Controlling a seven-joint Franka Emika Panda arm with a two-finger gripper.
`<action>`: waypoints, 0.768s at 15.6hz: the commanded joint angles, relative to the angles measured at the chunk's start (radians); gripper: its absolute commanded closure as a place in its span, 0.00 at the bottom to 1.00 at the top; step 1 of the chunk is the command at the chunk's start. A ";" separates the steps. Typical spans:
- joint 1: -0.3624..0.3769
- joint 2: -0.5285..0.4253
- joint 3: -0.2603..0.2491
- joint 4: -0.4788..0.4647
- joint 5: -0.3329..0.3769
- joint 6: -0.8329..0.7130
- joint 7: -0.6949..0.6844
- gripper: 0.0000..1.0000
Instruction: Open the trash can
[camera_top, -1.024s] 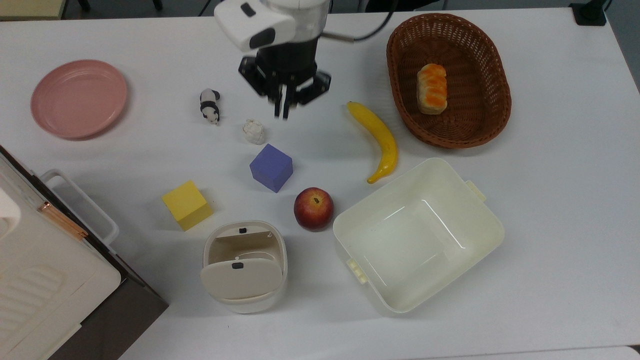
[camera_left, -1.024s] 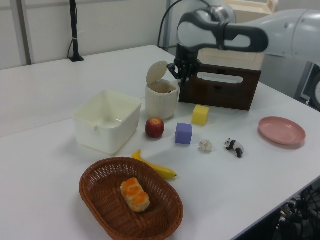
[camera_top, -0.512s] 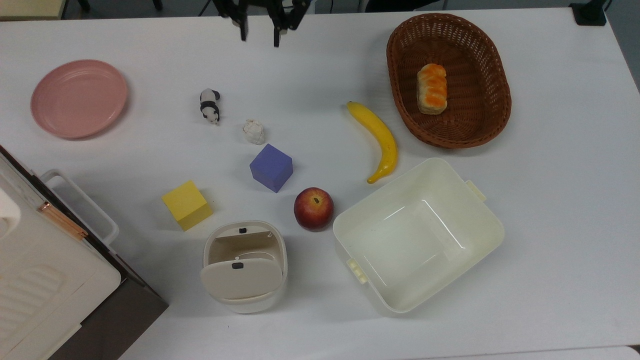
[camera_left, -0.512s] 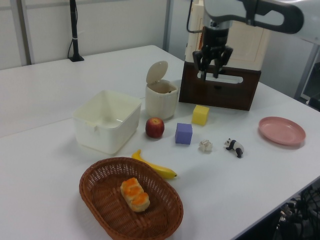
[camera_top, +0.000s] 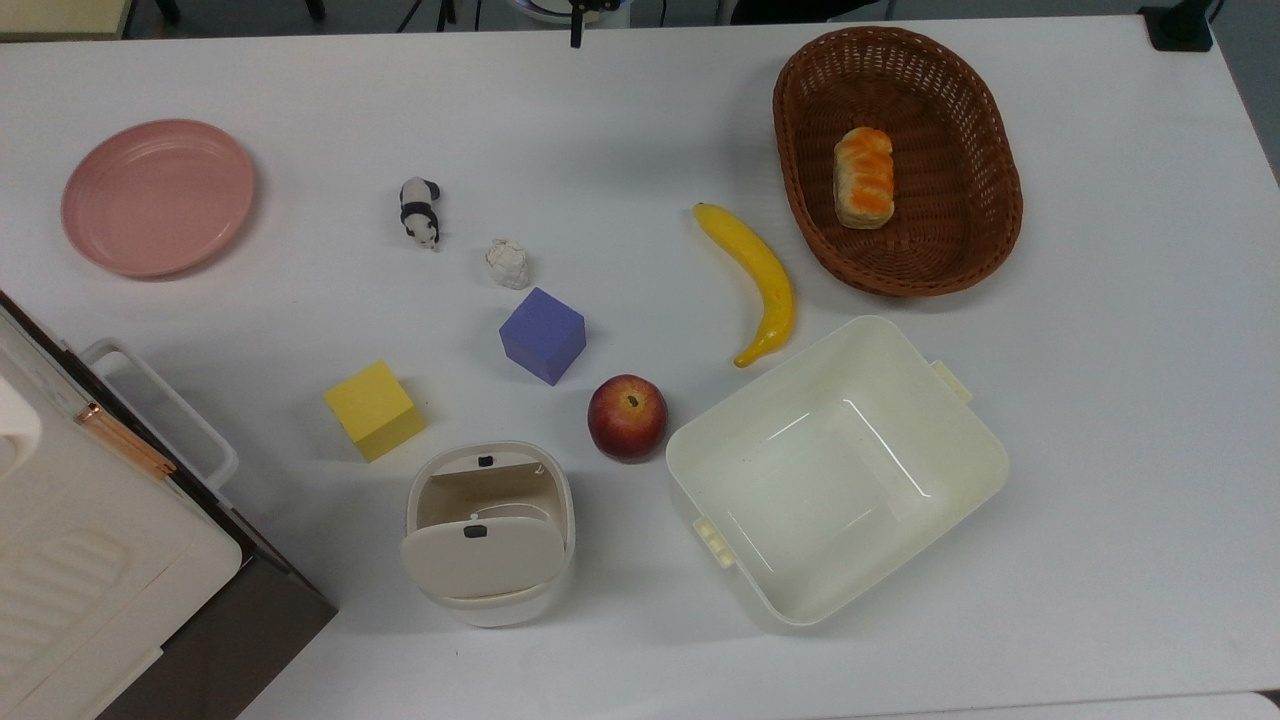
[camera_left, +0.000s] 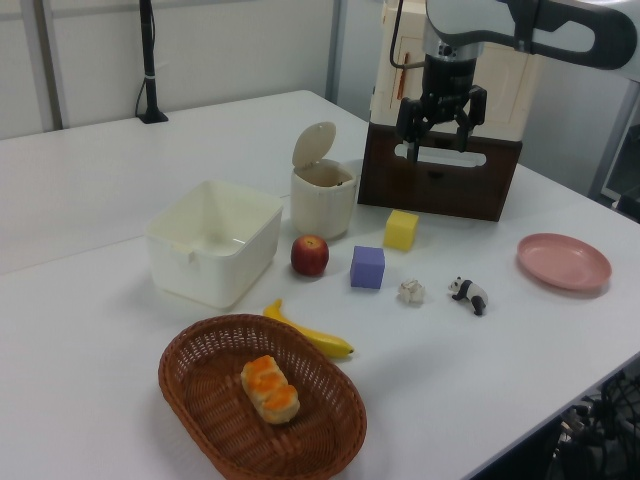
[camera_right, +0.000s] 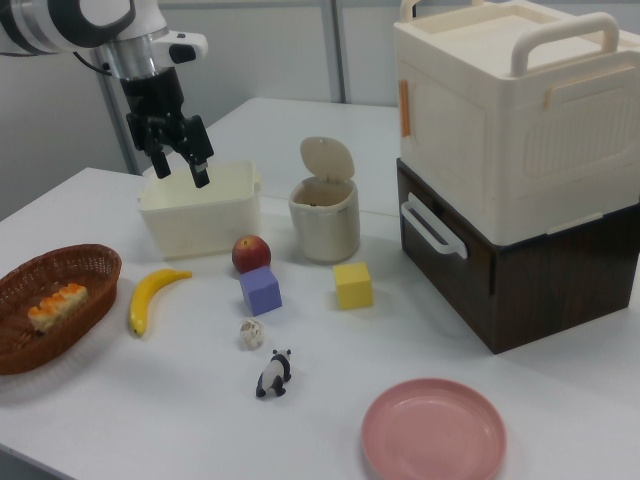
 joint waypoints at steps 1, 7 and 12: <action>0.012 -0.046 -0.028 -0.057 0.053 0.014 -0.019 0.00; 0.037 -0.046 -0.065 -0.055 0.089 0.016 -0.022 0.00; 0.066 -0.046 -0.100 -0.054 0.089 0.014 -0.022 0.00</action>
